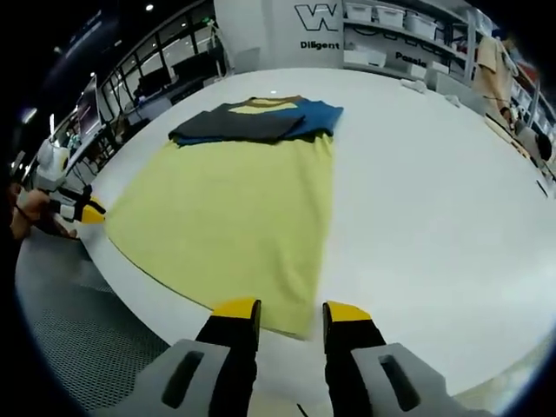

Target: Fold the garment on the visible template until the final outline fits inside the template.

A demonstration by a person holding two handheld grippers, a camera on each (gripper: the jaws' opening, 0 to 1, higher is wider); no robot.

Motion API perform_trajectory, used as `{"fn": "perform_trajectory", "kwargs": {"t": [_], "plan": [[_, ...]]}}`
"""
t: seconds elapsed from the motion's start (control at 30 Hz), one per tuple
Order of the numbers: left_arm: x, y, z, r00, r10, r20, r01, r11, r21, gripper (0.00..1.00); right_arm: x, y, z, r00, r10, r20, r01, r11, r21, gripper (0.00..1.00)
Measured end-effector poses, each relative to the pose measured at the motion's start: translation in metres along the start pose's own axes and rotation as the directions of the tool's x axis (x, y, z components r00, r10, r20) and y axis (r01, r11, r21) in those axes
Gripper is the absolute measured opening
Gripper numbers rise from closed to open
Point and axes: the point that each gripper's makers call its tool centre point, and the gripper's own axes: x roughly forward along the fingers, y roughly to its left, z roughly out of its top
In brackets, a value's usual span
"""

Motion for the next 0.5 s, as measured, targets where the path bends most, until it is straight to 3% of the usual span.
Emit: {"fn": "perform_trajectory", "kwargs": {"t": [0.3, 0.5], "plan": [[-0.0003, -0.0064, -0.0006, 1.000, -0.023, 0.000, 0.023, 1.000, -0.003, 0.15, 0.0031, 0.0007, -0.0029, 1.000, -0.020, -0.013, 0.020, 1.000, 0.006, 0.10], [-0.0003, -0.0038, -0.0046, 1.000, -0.010, -0.013, 0.010, 1.000, 0.023, 0.05, 0.0032, 0.0001, -0.0029, 0.999, -0.038, -0.017, 0.038, 0.999, -0.014, 0.00]]}}
